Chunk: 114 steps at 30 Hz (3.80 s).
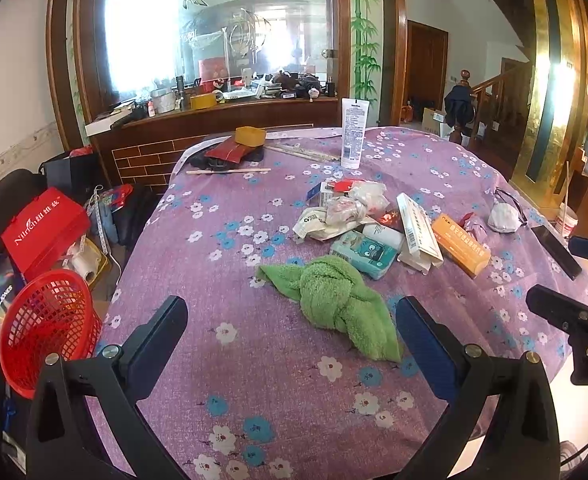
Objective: Collect trash
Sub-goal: 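Move both tools toward the green towel and orange box on the table, then grasp the green towel with the left gripper while the right gripper grasps the orange box, then carry both items to the red wastebasket and open both grippers to drop them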
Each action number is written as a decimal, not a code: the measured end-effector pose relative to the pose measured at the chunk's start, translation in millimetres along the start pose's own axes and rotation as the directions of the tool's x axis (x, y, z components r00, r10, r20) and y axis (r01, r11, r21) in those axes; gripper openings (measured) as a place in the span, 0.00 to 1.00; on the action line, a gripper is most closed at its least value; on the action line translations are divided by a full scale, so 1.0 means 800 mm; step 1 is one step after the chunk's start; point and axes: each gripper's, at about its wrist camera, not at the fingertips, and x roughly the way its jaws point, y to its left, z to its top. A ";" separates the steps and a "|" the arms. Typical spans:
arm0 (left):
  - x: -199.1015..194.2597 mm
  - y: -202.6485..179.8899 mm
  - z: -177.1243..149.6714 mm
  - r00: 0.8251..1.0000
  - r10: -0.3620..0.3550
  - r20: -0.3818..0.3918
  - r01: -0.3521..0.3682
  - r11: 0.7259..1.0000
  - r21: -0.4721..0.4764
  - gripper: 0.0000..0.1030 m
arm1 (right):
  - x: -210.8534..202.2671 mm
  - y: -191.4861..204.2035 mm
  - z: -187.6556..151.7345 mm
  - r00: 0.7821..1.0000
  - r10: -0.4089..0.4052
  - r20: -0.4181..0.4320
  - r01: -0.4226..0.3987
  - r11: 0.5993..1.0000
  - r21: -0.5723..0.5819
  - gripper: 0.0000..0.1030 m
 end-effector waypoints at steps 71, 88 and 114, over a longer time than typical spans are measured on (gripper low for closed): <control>0.167 -0.041 0.005 0.913 -0.118 -0.390 0.062 0.986 -0.155 0.48 | 0.227 -0.149 0.022 0.925 0.274 -0.262 -0.210 0.946 0.245 0.54; 0.114 -0.030 0.025 0.959 -0.071 -0.274 0.037 0.991 -0.127 0.48 | 0.172 -0.125 0.035 0.950 0.265 -0.163 -0.227 0.949 0.220 0.23; 0.036 0.098 0.024 0.981 0.117 -0.157 -0.152 0.959 -0.240 0.48 | 0.131 0.056 0.087 0.853 0.484 -0.198 -0.493 0.870 0.000 0.24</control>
